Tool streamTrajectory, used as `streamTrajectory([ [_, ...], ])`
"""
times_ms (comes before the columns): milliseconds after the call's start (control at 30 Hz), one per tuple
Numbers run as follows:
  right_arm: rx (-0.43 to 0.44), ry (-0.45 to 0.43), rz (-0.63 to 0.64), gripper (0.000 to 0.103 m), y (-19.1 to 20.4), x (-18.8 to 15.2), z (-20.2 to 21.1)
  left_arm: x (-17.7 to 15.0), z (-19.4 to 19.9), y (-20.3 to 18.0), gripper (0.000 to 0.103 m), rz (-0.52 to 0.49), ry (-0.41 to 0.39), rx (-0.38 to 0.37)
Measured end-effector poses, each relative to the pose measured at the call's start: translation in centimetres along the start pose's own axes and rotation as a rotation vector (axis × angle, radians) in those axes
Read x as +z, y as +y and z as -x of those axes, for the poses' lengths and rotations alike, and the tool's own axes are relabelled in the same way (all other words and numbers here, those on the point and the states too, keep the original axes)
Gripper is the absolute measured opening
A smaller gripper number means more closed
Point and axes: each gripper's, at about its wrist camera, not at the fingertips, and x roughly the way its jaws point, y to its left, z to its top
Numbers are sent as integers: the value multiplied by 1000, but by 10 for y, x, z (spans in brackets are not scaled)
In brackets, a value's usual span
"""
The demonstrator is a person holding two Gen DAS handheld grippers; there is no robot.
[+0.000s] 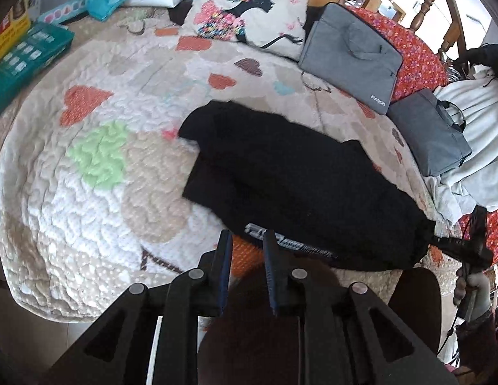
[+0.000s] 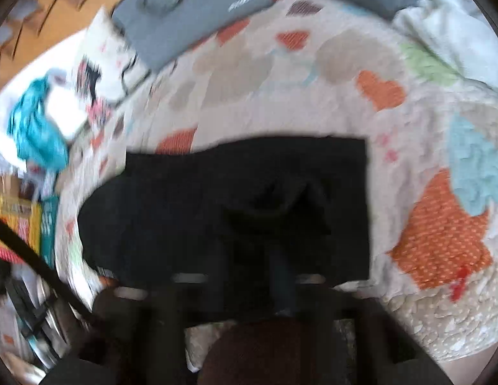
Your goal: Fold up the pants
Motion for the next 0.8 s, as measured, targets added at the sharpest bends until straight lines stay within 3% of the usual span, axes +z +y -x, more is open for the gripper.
streamTrajectory([
  [100,-128,-8,0,7,-25,-10,10,4,1,-11,26,-24,-2,-6],
  [200,-335,-17,-59,13,-62,-20,22,9,-5,-25,26,-46,8,-3],
  [233,-356,-30,-83,13,-70,-21,29,11,-6,-29,26,-51,9,-3],
  [333,-241,-132,-165,19,-82,-18,56,18,-10,-45,26,-73,8,-10],
  [400,-120,-199,-156,49,-75,-8,64,23,-10,-56,27,-79,3,-25],
  [467,-7,-199,-119,51,-62,4,54,24,-10,-62,27,-76,1,-40],
  [533,15,-165,-59,51,-47,14,32,23,-8,-69,28,-82,-3,-48],
  [567,-9,-135,-20,49,-39,19,17,22,-8,-71,28,-88,-5,-42],
  [600,-21,-96,2,23,-36,21,6,21,-7,-73,28,-94,-5,-34],
  [633,-34,-48,26,6,-31,23,-6,20,-7,-74,29,-98,-5,-24],
  [667,-67,-31,59,7,-26,25,-12,19,-6,-74,29,-101,-5,-16],
  [800,-100,-107,82,6,-18,41,8,21,-5,-66,36,-87,-12,-5],
])
